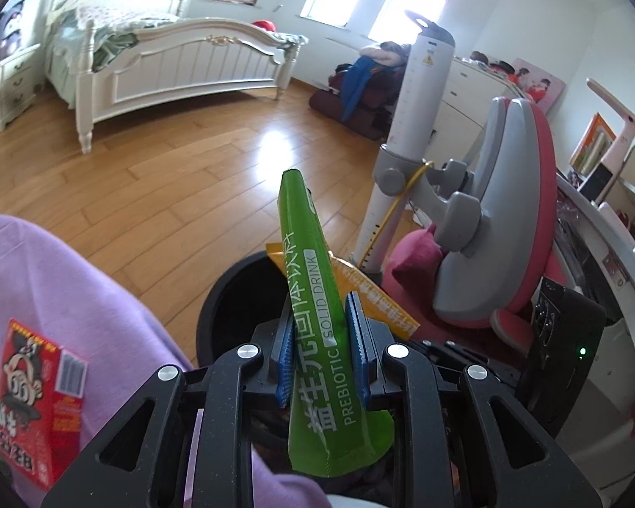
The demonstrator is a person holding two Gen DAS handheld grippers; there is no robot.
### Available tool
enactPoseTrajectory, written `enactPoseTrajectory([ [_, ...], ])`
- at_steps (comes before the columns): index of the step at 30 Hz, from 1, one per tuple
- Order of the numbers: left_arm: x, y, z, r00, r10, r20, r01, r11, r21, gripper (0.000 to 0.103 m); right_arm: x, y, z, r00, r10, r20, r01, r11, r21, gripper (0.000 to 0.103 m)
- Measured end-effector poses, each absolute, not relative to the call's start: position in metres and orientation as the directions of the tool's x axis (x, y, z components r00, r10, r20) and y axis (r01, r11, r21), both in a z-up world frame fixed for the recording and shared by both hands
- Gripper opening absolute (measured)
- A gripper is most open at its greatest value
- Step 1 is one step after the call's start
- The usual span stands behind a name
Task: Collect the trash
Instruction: 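Carry the green packet and yellow cone over the bin and open both grippers, then return both grippers to the table and grasp the pink hair roller with the left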
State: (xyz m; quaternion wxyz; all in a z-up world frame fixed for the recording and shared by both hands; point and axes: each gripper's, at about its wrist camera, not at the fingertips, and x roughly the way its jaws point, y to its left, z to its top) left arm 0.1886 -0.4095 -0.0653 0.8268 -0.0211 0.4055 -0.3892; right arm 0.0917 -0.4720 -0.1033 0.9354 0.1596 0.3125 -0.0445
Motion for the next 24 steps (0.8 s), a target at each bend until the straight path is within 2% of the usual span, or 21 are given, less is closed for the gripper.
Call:
enactPoseTrajectory([
  [2,0.187,-0.417,-0.065,0.38,-0.649,-0.659,0.633,0.702,-0.326,0.036,0.091,-0.474,-0.104,0.797,0.0,-0.604,0.198,0.945,0.261,0.004],
  [3,0.186,-0.422,-0.064,0.391,-0.638,-0.663,0.634,0.709,-0.309,0.049,0.09,-0.477,-0.105,0.797,-0.007,-0.604,0.206,0.943,0.261,0.006],
  [4,0.184,-0.425,-0.063,0.406,-0.626,-0.665,0.634,0.718,-0.288,0.058,0.089,-0.48,-0.107,0.793,-0.008,-0.609,0.213,0.94,0.266,0.007],
  [7,0.179,-0.424,-0.055,0.447,-0.592,-0.671,0.627,0.742,-0.237,0.075,0.089,-0.485,-0.111,0.769,-0.016,-0.639,0.235,0.937,0.259,0.01],
  [8,0.176,-0.422,-0.051,0.466,-0.581,-0.667,0.624,0.751,-0.218,0.077,0.087,-0.485,-0.111,0.769,-0.015,-0.639,0.234,0.937,0.259,0.023],
  [9,0.172,-0.42,-0.046,0.489,-0.567,-0.663,0.62,0.76,-0.193,0.081,0.083,-0.485,-0.11,0.776,-0.01,-0.63,0.23,0.936,0.268,0.046],
  [11,0.161,-0.417,-0.034,0.549,-0.522,-0.653,0.611,0.784,-0.113,0.086,0.074,-0.486,-0.107,0.803,0.001,-0.596,0.221,0.928,0.299,0.067],
  [16,0.135,-0.399,-0.001,0.638,-0.47,-0.611,0.587,0.81,-0.01,0.09,0.067,-0.477,-0.1,0.808,0.015,-0.589,0.203,0.931,0.303,0.069],
  [24,0.11,-0.35,0.033,0.699,-0.44,-0.564,0.531,0.848,-0.004,0.093,0.06,-0.45,-0.078,0.822,0.04,-0.568,0.154,0.945,0.289,0.069],
])
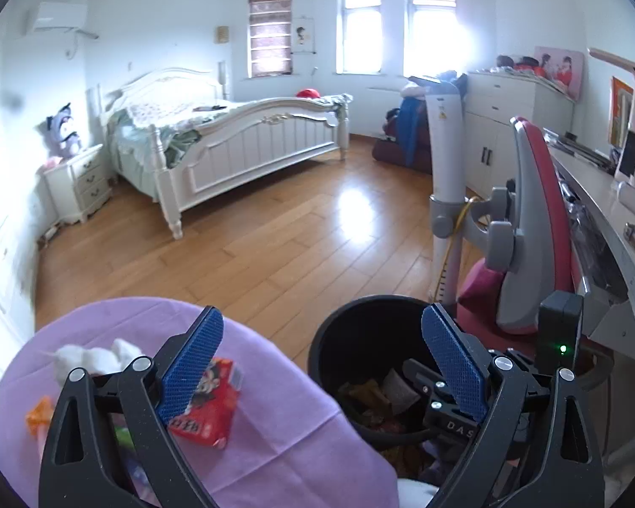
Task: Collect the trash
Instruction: 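Return both grippers to the table and grasp the pink hair roller with the left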
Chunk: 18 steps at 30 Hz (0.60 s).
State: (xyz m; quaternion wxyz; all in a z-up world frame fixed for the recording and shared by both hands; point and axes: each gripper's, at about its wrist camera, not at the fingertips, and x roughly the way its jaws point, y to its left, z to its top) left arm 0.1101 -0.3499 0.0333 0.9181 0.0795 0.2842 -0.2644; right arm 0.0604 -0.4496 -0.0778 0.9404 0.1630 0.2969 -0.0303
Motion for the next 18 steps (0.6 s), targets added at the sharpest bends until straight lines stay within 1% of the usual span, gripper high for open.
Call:
enactPoseTrajectory([
  [7,0.1,-0.289,0.041,0.727,-0.411,-0.55,0.463,0.885,-0.05,0.093,0.06,-0.407,-0.054,0.832,0.079,-0.55,0.074,0.965,0.251,0.069],
  [10,0.102,-0.253,0.035,0.735,-0.385,-0.559,0.409,0.908,-0.088,0.093,0.062,-0.382,-0.044,0.833,0.104,-0.543,0.025,0.974,0.226,0.069],
  [14,0.107,-0.194,0.018,0.742,-0.323,-0.588,0.306,0.943,-0.131,0.093,0.071,-0.345,-0.03,0.825,0.163,-0.541,-0.064,0.978,0.198,0.069],
  [18,0.112,-0.13,-0.005,0.749,-0.224,-0.623,0.181,0.974,-0.133,0.093,0.085,-0.304,-0.024,0.797,0.237,-0.555,-0.169,0.971,0.171,0.069],
])
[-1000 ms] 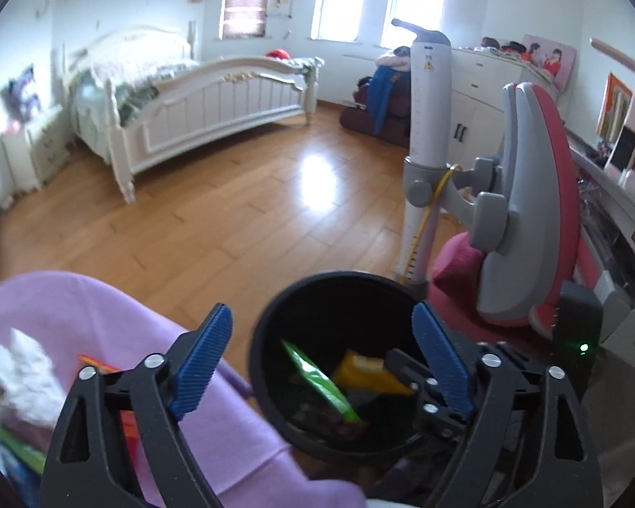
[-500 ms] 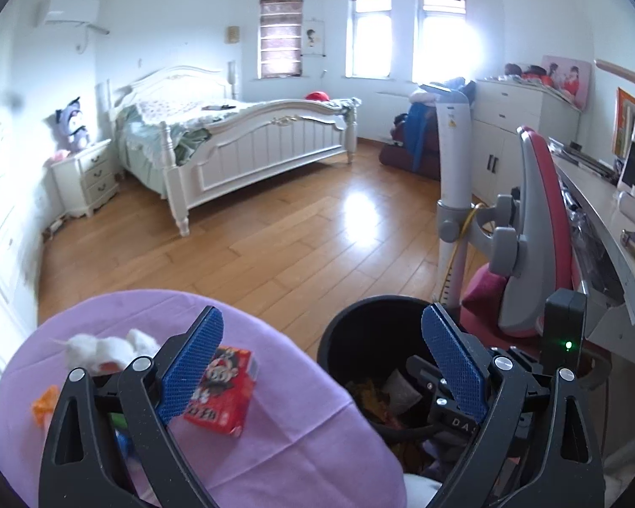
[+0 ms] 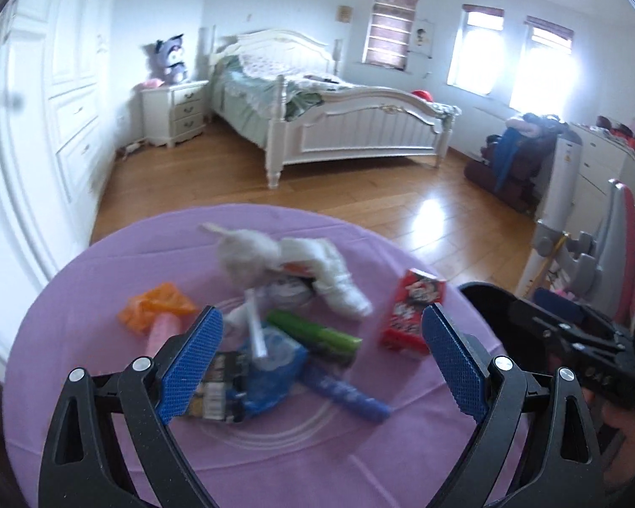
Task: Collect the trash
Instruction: 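Return both grippers to the table and grasp the pink hair roller with the left, then grasp the orange snack packet with the right gripper while the left lifts the roller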
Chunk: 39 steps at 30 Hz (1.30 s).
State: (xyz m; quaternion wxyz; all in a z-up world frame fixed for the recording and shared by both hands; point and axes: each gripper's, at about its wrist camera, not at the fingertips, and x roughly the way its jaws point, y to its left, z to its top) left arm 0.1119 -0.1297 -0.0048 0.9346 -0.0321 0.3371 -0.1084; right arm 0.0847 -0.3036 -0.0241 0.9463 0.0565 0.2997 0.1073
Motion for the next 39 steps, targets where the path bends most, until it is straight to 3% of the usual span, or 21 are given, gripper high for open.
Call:
enactPoseTrajectory([
  [4,0.121,-0.061,-0.029,0.728,-0.171,-0.664,0.071,0.982,-0.175,0.092,0.103,-0.258,-0.022,0.752,0.305,-0.584,-0.274,0.951,0.143,0.068],
  [7,0.132,-0.025,-0.048,0.696,-0.15,-0.702,0.029,0.983,-0.181,0.08,0.119,-0.227,-0.018,0.718,0.357,-0.597,-0.34,0.929,0.146,0.068],
  [9,0.14,-0.012,-0.06,0.668,-0.16,-0.727,0.03,0.982,-0.188,0.072,0.129,-0.207,-0.014,0.694,0.391,-0.605,-0.387,0.911,0.145,0.067],
  [12,0.15,0.001,-0.076,0.628,-0.203,-0.751,0.05,0.974,-0.221,0.067,0.147,-0.174,-0.011,0.643,0.438,-0.628,-0.457,0.878,0.144,0.059],
  [15,0.158,0.006,-0.085,0.614,-0.217,-0.759,0.066,0.972,-0.224,0.066,0.161,-0.149,-0.01,0.61,0.46,-0.645,-0.494,0.857,0.145,0.059],
  [17,0.162,0.012,-0.087,0.621,-0.204,-0.757,0.07,0.976,-0.205,0.052,0.173,-0.131,-0.011,0.581,0.469,-0.665,-0.517,0.844,0.144,0.059],
  [19,0.166,0.019,-0.088,0.622,-0.185,-0.761,0.062,0.98,-0.188,0.03,0.182,-0.115,-0.013,0.55,0.479,-0.684,-0.538,0.83,0.148,0.059],
  [27,0.16,0.053,-0.086,0.595,-0.288,-0.75,0.082,0.95,-0.3,0.03,0.211,-0.058,-0.041,0.425,0.472,-0.772,-0.592,0.79,0.158,0.06],
  [35,0.134,0.077,-0.068,0.633,-0.246,-0.734,0.04,0.957,-0.286,0.03,0.23,-0.016,-0.061,0.396,0.403,-0.825,-0.574,0.81,0.12,0.06],
  [37,0.131,0.084,-0.067,0.639,-0.238,-0.732,0.021,0.956,-0.293,0.03,0.231,-0.007,-0.066,0.384,0.387,-0.838,-0.58,0.808,0.108,0.056],
  [38,0.129,0.088,-0.067,0.64,-0.236,-0.731,0.012,0.955,-0.298,0.03,0.23,-0.005,-0.068,0.382,0.376,-0.844,-0.582,0.807,0.096,0.043],
  [39,0.129,0.09,-0.067,0.641,-0.235,-0.73,0.006,0.953,-0.302,0.03,0.228,-0.006,-0.068,0.391,0.374,-0.841,-0.585,0.806,0.087,0.037],
])
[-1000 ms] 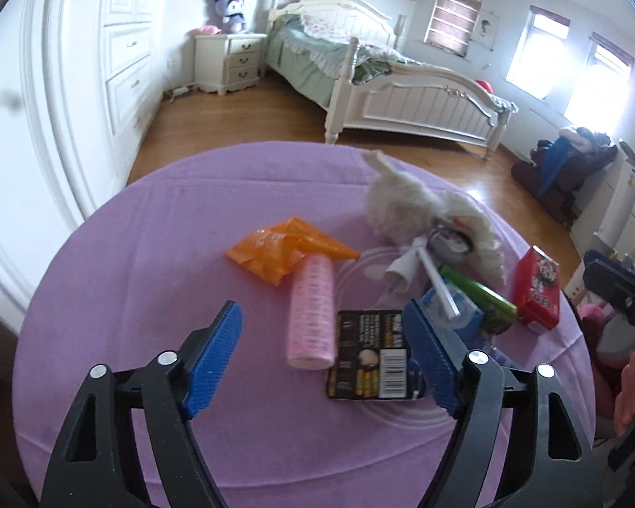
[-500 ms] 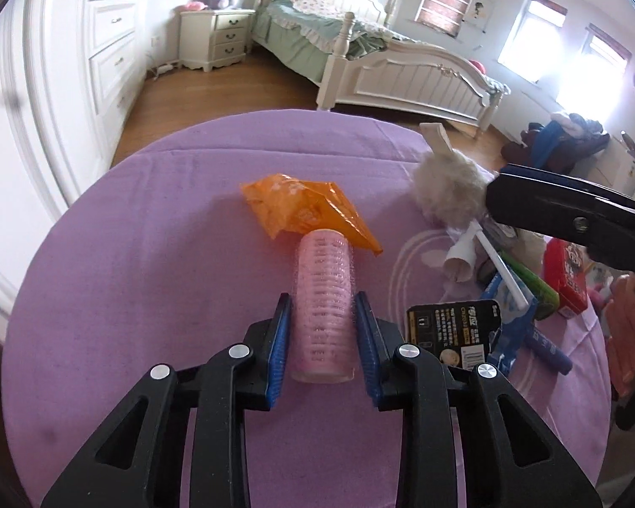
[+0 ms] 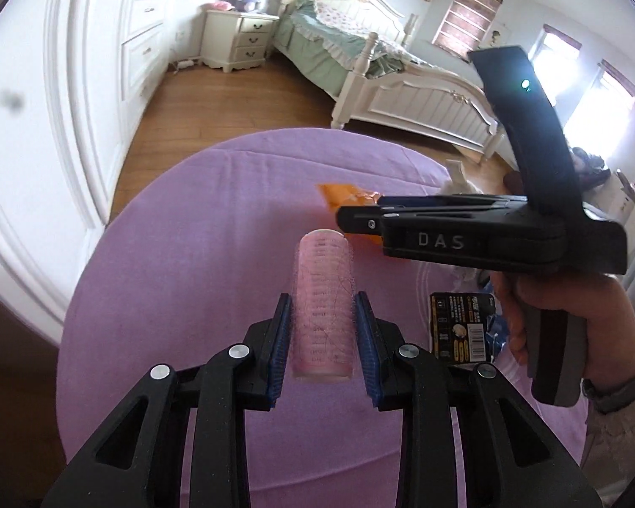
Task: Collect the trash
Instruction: 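Grasp the orange snack packet with the right gripper while the left lifts the roller, then carry the roller and orange packet over the black bin and open both grippers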
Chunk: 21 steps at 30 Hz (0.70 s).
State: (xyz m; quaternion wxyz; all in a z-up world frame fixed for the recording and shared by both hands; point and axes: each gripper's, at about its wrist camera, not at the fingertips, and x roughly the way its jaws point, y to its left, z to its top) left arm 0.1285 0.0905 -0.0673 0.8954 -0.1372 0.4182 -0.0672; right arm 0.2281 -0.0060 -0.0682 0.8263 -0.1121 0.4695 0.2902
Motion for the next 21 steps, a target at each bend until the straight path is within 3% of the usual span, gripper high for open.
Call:
enactPoseTrajectory([
  [5,0.123,0.092,-0.062,0.658,-0.24,-0.713,-0.003,0.947,-0.322,0.03,0.213,-0.015,-0.06,0.423,0.4,-0.813,-0.596,0.799,0.083,0.016],
  [14,0.104,0.06,-0.025,0.725,-0.284,-0.628,0.103,0.946,-0.309,0.03,0.147,-0.093,0.008,0.563,0.547,-0.619,-0.581,0.795,0.174,0.013],
  [21,0.104,-0.021,-0.003,0.717,-0.407,-0.567,0.256,0.909,-0.329,0.03,0.106,-0.198,0.024,0.748,0.426,-0.51,-0.42,0.898,0.134,0.014],
])
